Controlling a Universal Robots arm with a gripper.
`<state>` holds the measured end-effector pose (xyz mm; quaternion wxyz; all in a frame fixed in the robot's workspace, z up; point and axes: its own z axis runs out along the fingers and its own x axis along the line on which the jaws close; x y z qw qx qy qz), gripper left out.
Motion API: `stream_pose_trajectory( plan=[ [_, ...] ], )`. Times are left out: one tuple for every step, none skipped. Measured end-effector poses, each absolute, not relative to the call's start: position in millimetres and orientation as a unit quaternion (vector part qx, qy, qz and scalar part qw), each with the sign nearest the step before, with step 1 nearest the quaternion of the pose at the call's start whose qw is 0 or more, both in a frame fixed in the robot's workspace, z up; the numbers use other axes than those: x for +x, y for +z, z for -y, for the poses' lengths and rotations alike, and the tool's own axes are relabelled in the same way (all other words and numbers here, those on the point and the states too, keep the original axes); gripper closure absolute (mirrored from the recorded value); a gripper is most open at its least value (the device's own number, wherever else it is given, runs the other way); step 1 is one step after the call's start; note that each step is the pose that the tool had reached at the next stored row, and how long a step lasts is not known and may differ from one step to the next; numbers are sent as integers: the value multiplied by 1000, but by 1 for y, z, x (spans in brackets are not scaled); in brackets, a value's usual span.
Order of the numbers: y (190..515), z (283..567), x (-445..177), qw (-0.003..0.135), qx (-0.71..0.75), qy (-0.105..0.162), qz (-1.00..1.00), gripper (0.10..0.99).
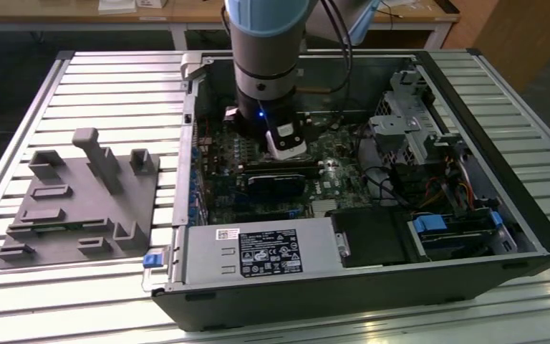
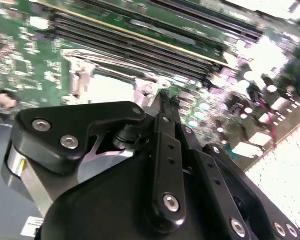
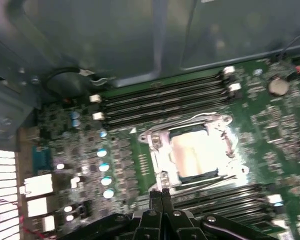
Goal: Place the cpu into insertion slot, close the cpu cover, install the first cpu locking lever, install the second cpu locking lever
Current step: 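Install the second cpu locking lever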
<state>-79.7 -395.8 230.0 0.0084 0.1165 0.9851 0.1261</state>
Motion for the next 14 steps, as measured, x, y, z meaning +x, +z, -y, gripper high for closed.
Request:
stream_pose_trajectory(
  plan=[
    [230, 396, -80, 18, 115, 127, -985, 980],
    [230, 396, -80, 26, 114, 127, -985, 980],
    [230, 396, -80, 32, 114, 126, -985, 980],
    [230, 395, -80, 37, 114, 123, -985, 980],
    [230, 395, -80, 39, 114, 120, -986, 980],
    [230, 395, -80, 40, 113, 115, -986, 980],
    [230, 394, -80, 40, 113, 111, -987, 980],
    [230, 393, -80, 41, 113, 107, -987, 980],
    [230, 393, -80, 41, 113, 105, -987, 980],
    [230, 392, -79, 41, 113, 103, -987, 980],
    [230, 390, -79, 41, 113, 102, -987, 980],
    [230, 389, -77, 41, 113, 100, -988, 980],
    [230, 386, -70, 42, 113, 92, -988, 980],
    [230, 385, -68, 43, 113, 90, -989, 980]
  ],
)
